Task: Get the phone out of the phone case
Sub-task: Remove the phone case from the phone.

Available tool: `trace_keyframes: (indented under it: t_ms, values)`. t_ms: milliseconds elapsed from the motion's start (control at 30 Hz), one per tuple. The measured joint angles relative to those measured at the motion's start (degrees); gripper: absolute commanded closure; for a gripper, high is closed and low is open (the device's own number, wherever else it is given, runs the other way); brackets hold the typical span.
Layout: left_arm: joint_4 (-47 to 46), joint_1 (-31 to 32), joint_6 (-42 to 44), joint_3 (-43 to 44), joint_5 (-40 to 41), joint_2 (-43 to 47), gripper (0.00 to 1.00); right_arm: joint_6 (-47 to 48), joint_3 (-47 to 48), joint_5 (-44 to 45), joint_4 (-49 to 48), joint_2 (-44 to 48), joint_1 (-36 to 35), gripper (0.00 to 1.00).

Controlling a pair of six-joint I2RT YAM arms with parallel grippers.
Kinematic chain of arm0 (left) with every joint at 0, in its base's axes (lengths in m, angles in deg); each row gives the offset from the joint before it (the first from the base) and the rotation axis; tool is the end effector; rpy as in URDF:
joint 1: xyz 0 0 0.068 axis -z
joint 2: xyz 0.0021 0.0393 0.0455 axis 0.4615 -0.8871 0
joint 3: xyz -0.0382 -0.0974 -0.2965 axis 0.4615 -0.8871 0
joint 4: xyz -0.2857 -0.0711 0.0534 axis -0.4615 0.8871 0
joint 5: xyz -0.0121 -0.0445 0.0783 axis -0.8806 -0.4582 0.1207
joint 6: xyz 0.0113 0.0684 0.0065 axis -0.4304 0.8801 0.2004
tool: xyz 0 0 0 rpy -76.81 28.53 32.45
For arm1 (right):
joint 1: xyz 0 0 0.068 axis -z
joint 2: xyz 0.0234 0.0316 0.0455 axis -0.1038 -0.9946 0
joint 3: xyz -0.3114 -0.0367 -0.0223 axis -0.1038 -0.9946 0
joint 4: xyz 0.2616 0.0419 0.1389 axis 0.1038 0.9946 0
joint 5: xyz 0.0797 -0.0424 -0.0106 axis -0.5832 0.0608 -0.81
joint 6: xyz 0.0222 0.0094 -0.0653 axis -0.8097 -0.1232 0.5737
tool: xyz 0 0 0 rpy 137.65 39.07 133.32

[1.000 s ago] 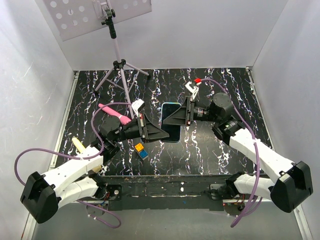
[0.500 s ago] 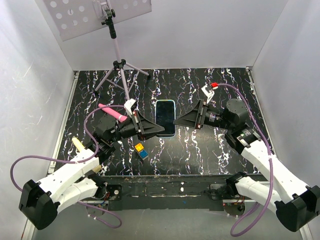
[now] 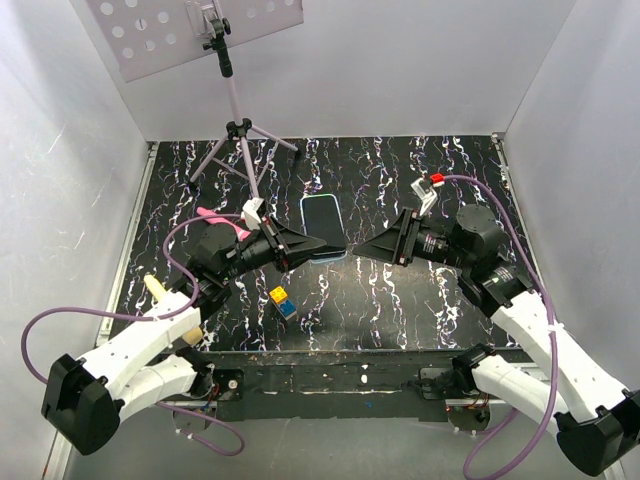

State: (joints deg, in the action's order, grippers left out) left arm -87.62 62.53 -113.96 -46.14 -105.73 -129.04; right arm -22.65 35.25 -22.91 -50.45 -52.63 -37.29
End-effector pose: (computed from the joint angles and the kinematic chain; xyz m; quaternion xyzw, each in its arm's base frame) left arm 0.1921 -0.1666 0.3226 -0.1981 0.7040 -0.6677 0.1394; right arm 0.1733 0.1433 0.3932 -0.0676 0.7181 0.6047 0.3376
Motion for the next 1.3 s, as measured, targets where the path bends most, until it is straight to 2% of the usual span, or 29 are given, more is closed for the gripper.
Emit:
trace_keyframes:
  t_ms: [167,533,800,933,1233,1300]
  values:
    - [-2.1,0.0,-1.4,1.4,0.0,-3.3,1.00,-0.4,-0.9,0.2,-1.3,-2.0,-1.3,0.50]
    - [-3.0,0.0,-1.9,2.3,0.0,-3.4,1.00,-2.1,-2.7,0.5,-5.0,-3.5,-1.7,0.51]
    - [-4.0,-0.2,-2.3,2.3,0.1,-3.4,1.00,-6.3,-3.6,-0.1,-11.2,-7.4,-1.8,0.60]
    - [-4.1,-0.7,-2.4,2.3,1.2,-3.4,1.00,-8.9,-3.6,-1.2,-14.9,-9.9,-1.8,0.69]
    - [-4.0,-0.6,-2.4,2.4,1.0,-1.9,1.00,-16.5,-5.5,-0.5,-25.0,-14.6,-2.1,0.68]
    - [-3.0,-0.6,-2.1,2.4,1.1,-1.1,1.00,-18.4,-6.2,-0.6,-28.4,-16.2,-2.1,0.77]
